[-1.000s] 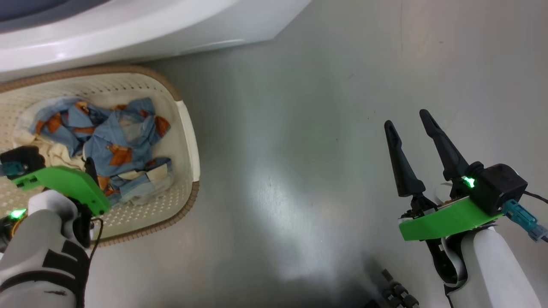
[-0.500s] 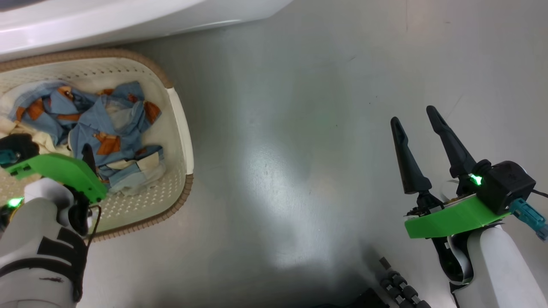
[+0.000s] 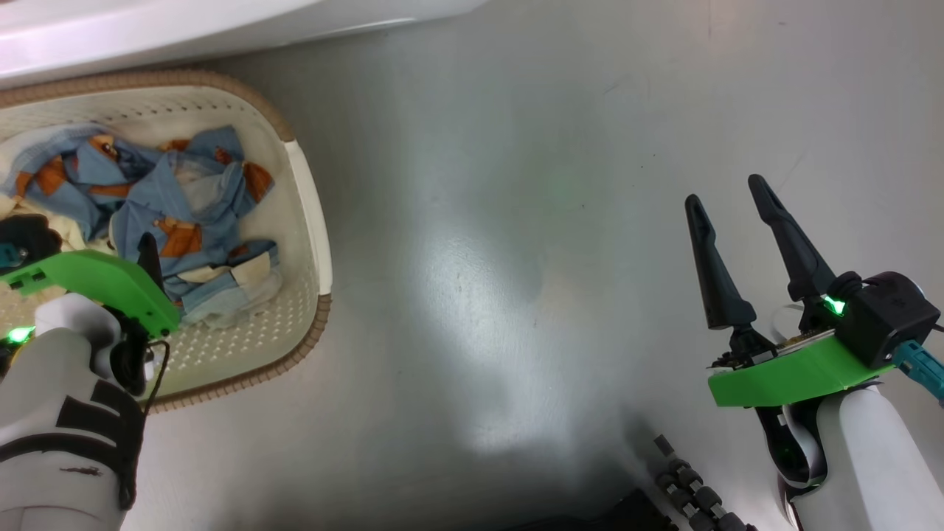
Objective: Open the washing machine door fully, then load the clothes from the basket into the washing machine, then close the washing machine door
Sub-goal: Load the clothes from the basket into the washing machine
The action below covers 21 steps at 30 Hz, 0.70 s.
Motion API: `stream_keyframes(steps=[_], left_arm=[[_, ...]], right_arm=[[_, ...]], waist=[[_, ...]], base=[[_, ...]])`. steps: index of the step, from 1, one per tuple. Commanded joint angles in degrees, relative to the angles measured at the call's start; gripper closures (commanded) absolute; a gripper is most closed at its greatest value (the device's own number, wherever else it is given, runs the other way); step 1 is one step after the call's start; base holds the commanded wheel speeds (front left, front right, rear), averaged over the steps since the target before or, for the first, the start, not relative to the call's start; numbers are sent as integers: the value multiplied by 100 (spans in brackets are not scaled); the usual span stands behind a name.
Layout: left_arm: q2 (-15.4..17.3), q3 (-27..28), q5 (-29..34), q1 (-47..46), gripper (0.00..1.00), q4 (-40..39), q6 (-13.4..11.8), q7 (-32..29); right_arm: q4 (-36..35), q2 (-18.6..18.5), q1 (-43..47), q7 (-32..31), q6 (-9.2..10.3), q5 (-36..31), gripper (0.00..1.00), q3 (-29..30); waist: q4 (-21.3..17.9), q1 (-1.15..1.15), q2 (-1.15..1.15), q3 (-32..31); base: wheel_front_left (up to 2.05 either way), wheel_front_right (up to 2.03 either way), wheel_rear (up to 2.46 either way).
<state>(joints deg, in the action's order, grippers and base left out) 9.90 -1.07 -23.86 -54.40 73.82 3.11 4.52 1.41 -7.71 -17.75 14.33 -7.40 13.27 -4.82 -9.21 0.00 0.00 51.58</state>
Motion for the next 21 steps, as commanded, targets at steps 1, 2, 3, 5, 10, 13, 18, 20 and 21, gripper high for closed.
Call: stream_keyframes(steps=[1, 2, 3, 5, 10, 13, 18, 20, 21], left_arm=[[246, 85, -61, 99, 0, -4, -23, -2], [244, 79, -66, 88, 0, -2, -26, -4], [245, 72, -70, 74, 0, -1, -28, -5], [244, 62, -81, 35, 0, 2, -28, -3], [197, 34, -108, -61, 0, 6, -58, 17], [198, 14, -123, -111, 0, 8, -47, 21], [221, -20, -143, -187, 0, 10, -20, 27], [214, -39, -146, -223, 0, 11, -19, 30], [209, -47, -150, -241, 0, 11, -19, 32]], right_arm=[[-135, -50, 174, 67, -9, 2, 0, -86], [-142, -57, 181, 67, -9, 1, 0, -79], [-149, -67, 188, 67, -9, -1, 0, -74], [-169, -89, 194, 67, -9, -5, 0, -62], [-216, -150, 241, 67, -9, -12, 0, -16], [-253, -178, 266, 67, -9, -12, 0, -1], [-325, -222, 297, 67, -9, -4, 0, 14], [-346, -239, 322, 67, -9, -5, 0, 22], [-354, -249, 334, 67, -9, -7, 0, 26]], waist=[[4, 0, 0, 28], [6, 0, 0, 41], [7, 0, 0, 60], [14, 0, 0, 100], [61, 0, 0, 176], [83, 0, 0, 218], [95, 0, 0, 309], [106, 0, 0, 347], [112, 0, 0, 365]], base=[[0, 0, 0], [0, 0, 0], [0, 0, 0], [0, 0, 0], [0, 0, 0], [0, 0, 0], [0, 0, 0], [0, 0, 0], [0, 0, 0]])
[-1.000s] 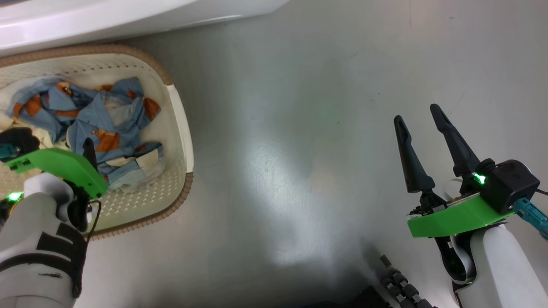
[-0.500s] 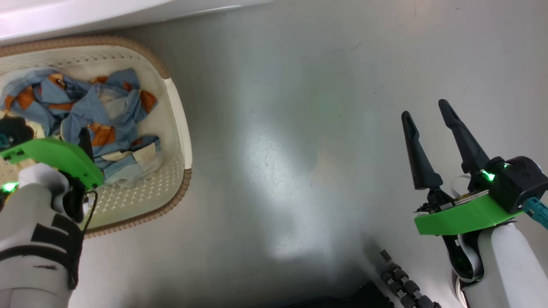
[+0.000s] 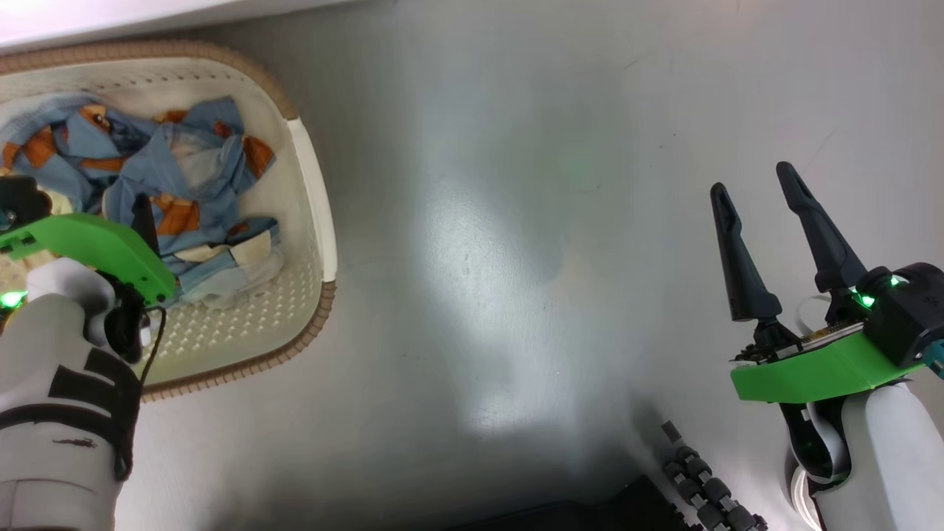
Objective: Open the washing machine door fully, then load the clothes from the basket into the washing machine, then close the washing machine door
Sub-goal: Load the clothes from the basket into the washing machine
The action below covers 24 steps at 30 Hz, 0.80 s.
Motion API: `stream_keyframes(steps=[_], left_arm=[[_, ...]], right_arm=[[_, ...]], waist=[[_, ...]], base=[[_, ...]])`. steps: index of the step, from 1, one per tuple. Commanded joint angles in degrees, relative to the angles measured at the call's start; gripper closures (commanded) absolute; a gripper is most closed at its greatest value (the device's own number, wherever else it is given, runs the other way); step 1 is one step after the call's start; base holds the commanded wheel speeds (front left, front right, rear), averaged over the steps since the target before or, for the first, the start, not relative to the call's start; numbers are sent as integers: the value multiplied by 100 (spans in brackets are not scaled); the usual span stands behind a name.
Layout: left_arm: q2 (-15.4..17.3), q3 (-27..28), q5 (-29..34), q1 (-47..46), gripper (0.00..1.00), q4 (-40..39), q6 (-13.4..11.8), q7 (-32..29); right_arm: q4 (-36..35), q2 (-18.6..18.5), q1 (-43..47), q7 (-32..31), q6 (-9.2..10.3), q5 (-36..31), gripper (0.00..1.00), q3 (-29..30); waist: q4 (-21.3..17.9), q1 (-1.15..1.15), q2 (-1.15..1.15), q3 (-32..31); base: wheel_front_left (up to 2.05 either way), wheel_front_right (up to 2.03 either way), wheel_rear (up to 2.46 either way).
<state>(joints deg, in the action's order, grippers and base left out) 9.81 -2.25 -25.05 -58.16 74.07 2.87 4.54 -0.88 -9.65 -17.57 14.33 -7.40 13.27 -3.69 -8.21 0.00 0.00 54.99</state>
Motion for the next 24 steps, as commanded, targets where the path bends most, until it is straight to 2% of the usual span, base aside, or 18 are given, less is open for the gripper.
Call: stream_keyframes(steps=[1, 24], left_arm=[[214, 65, -36, 117, 0, -13, 6, 33], [158, -118, -90, -40, 0, -11, -30, 25]], right_arm=[[-131, -63, 329, 67, -9, -8, 0, -84], [-251, -193, 471, 67, -9, -4, 0, -8]], waist=[[16, 0, 0, 40], [24, 0, 0, 287]], base=[[0, 0, 0], [0, 0, 0]])
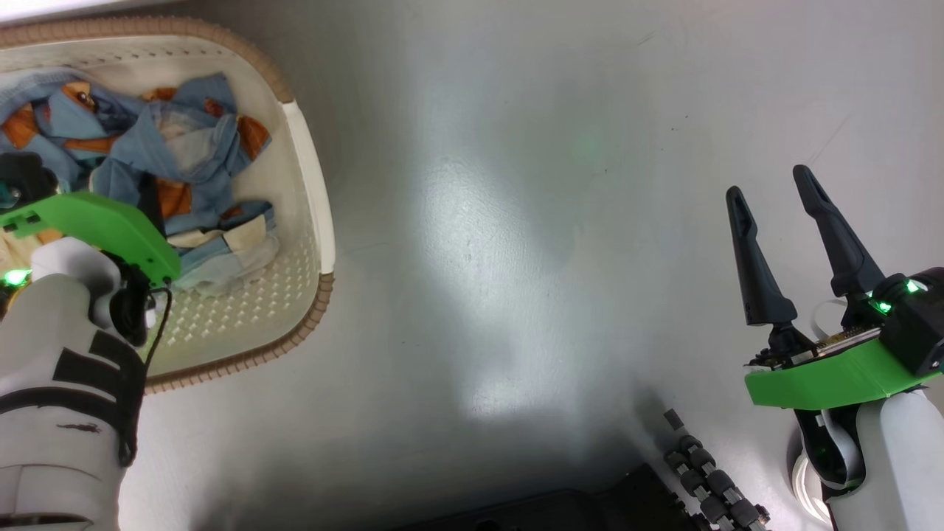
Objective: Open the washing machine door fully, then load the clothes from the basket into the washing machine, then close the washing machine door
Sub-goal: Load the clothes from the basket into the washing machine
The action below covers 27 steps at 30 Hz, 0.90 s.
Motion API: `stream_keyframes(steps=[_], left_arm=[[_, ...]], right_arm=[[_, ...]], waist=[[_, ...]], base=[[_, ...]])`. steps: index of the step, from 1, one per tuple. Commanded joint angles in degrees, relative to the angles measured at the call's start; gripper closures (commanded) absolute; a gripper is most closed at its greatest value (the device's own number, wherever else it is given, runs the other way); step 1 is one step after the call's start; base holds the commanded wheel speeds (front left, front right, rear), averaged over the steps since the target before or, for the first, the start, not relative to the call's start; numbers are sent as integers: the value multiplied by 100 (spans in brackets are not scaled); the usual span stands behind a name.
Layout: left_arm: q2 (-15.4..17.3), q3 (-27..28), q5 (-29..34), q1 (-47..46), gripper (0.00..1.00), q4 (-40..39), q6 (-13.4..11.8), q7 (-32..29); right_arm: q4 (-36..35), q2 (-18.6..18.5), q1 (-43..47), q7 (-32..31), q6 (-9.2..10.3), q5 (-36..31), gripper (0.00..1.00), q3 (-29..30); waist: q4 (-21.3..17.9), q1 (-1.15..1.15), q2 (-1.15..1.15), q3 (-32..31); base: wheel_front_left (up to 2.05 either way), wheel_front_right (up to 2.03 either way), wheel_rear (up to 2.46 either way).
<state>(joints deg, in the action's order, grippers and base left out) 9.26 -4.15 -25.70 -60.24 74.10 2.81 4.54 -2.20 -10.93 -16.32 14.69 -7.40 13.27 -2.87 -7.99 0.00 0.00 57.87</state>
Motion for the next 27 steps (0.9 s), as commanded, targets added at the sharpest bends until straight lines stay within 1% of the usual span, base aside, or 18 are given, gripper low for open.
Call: stream_keyframes(steps=[1, 18, 19, 21, 23, 24, 25, 27], left_arm=[[206, 58, -20, 170, 0, -15, -31, 34], [240, -75, -52, 120, 0, -14, -94, 73], [246, -83, -53, 114, 1, -14, -94, 78], [258, -111, -44, 98, 15, -14, -93, 94], [259, -135, -39, 81, 31, -14, -91, 109], [254, -152, -33, 69, 49, -14, -94, 122], [245, -167, -29, 60, 62, -14, -98, 132], [226, -189, -27, 45, 78, -14, -103, 153]], right_arm=[[-118, -67, 347, 31, -9, -2, 0, -95], [-138, -67, 356, 31, -9, 44, 0, -52], [-142, -68, 356, 31, -9, 43, 0, -54], [-149, -71, 354, 31, -9, 44, 0, -54], [-156, -75, 352, 31, -9, 44, 0, -47], [-155, -76, 354, 31, -9, 42, 0, -40], [-154, -77, 355, 31, -9, 39, 0, -35], [-151, -79, 355, 31, -9, 36, 0, -27]], waist=[[2, 0, 0, 1], [-21, 0, 0, 145], [-25, 0, 0, 156], [-33, 0, 0, 180], [-35, 0, 0, 203], [-31, 0, 0, 216], [-25, 0, 0, 227], [-13, 0, 0, 246]], base=[[0, 0, 0], [0, 0, 0], [0, 0, 0], [0, 0, 0], [0, 0, 0], [0, 0, 0], [0, 0, 0], [0, 0, 0]])
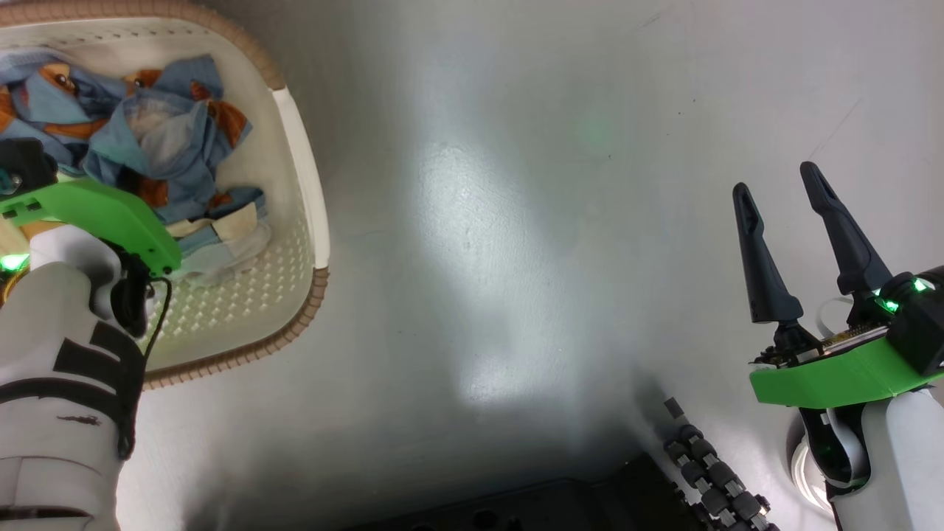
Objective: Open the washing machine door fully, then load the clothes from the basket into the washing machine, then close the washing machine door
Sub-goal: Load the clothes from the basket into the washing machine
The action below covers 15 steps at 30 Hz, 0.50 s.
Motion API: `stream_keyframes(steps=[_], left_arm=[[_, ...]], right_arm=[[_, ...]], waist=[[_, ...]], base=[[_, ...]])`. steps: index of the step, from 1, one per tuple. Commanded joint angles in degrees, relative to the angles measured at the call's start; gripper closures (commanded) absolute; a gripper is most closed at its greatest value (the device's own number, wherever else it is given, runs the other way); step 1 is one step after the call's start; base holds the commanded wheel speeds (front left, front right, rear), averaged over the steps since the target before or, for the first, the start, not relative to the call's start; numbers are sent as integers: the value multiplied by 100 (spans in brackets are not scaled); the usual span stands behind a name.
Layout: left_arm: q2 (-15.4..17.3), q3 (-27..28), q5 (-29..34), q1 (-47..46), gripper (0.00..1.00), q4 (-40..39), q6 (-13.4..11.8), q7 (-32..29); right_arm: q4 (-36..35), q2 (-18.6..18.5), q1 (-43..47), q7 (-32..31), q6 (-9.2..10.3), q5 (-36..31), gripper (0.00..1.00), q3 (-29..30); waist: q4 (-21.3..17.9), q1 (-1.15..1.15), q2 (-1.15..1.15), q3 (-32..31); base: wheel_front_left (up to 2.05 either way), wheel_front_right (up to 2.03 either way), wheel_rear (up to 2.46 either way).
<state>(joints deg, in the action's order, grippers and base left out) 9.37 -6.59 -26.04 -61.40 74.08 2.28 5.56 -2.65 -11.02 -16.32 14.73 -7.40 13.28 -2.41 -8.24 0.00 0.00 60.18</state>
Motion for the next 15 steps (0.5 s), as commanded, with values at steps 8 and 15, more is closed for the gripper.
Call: stream_keyframes(steps=[8, 15], left_arm=[[160, -25, -11, 303, 100, -12, -43, 189], [22, 94, -209, 560, 100, -12, 87, 544]], right_arm=[[-8, -22, 245, 27, -9, 56, 0, -109], [106, 61, 158, 27, -9, 94, 0, -158]], waist=[[105, 0, 0, -162], [198, 0, 0, -540]], base=[[0, 0, 0], [0, 0, 0]])
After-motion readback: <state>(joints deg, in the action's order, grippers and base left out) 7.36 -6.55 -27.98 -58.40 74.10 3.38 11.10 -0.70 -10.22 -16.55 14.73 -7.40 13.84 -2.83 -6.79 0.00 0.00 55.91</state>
